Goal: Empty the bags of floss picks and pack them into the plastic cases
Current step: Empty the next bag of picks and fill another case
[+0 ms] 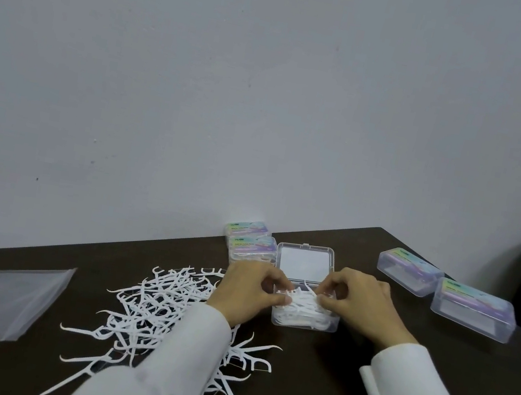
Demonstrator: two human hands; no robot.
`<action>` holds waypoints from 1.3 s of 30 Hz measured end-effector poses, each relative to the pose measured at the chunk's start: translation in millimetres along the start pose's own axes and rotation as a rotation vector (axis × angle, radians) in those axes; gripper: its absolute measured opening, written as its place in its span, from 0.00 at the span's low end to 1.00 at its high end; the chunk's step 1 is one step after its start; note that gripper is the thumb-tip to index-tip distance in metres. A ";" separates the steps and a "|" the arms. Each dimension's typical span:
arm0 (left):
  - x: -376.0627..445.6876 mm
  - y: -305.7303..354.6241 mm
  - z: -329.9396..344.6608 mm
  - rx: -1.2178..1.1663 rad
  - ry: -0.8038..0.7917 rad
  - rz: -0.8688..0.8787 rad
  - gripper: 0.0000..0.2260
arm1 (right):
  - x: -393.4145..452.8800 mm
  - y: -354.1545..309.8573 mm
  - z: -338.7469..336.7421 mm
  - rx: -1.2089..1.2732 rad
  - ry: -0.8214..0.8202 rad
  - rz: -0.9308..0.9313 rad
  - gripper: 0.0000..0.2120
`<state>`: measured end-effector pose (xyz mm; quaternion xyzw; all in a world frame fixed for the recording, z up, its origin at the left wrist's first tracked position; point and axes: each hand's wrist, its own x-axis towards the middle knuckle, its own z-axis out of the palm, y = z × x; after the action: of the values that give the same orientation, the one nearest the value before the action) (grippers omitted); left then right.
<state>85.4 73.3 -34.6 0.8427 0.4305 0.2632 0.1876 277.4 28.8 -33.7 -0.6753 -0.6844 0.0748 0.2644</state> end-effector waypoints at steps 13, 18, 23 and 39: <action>-0.7 1.2 7.7 0.062 -0.009 0.018 0.10 | 2.7 0.8 1.1 0.079 0.060 -0.058 0.06; -1.9 1.0 5.1 -0.002 -0.043 0.001 0.12 | 4.2 -1.2 3.7 0.118 0.160 -0.102 0.07; -1.1 -0.4 2.7 -0.090 0.041 -0.012 0.09 | 3.1 -5.8 11.2 -0.091 0.082 -0.127 0.05; -0.6 1.1 8.5 0.150 0.043 0.022 0.11 | 1.8 5.0 3.0 -0.167 0.077 -0.093 0.07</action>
<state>91.0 71.4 -41.0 0.8532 0.4436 0.2506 0.1118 280.5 31.6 -38.1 -0.6649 -0.7082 -0.0209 0.2365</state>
